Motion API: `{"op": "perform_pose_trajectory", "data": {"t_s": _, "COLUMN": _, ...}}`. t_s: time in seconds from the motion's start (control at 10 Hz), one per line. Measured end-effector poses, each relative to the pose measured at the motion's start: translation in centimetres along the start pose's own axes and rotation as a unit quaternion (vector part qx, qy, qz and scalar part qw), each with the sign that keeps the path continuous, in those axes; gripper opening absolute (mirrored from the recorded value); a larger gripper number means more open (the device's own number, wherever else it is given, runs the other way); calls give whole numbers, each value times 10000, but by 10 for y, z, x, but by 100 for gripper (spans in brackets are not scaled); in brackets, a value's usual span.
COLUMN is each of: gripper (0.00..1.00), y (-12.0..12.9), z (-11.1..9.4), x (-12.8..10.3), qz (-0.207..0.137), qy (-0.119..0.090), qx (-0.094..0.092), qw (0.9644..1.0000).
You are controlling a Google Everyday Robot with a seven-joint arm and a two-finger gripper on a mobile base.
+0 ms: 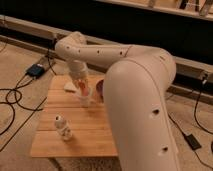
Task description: Place the pepper in the ceramic bowl
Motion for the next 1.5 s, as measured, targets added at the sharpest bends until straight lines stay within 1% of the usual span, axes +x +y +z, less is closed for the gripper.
{"op": "perform_pose_trajectory", "data": {"t_s": 0.1, "gripper": 0, "y": -7, "z": -7, "x": 0, "qz": 75, "qy": -94, "qx": 18, "qw": 9999}}
{"op": "perform_pose_trajectory", "data": {"t_s": 0.2, "gripper": 0, "y": -16, "z": -19, "x": -2, "qz": 188, "qy": -240, "qx": 26, "qw": 9995}}
{"op": "perform_pose_trajectory", "data": {"t_s": 0.4, "gripper": 0, "y": -35, "z": -37, "x": -9, "qz": 402, "qy": -493, "qx": 44, "qw": 9980}}
{"op": "perform_pose_trajectory", "data": {"t_s": 0.5, "gripper": 0, "y": -44, "z": -44, "x": -11, "qz": 493, "qy": -586, "qx": 56, "qw": 9970}}
{"op": "perform_pose_trajectory", "data": {"t_s": 0.7, "gripper": 0, "y": -60, "z": -52, "x": -15, "qz": 649, "qy": -701, "qx": 90, "qw": 9954}}
{"op": "perform_pose_trajectory", "data": {"t_s": 1.0, "gripper": 0, "y": -83, "z": -49, "x": -19, "qz": 854, "qy": -743, "qx": 144, "qw": 9935}}
{"op": "perform_pose_trajectory", "data": {"t_s": 1.2, "gripper": 0, "y": -98, "z": -38, "x": -25, "qz": 989, "qy": -713, "qx": 172, "qw": 9924}}
{"op": "perform_pose_trajectory", "data": {"t_s": 1.5, "gripper": 0, "y": -117, "z": -15, "x": -36, "qz": 1130, "qy": -609, "qx": 177, "qw": 9916}}
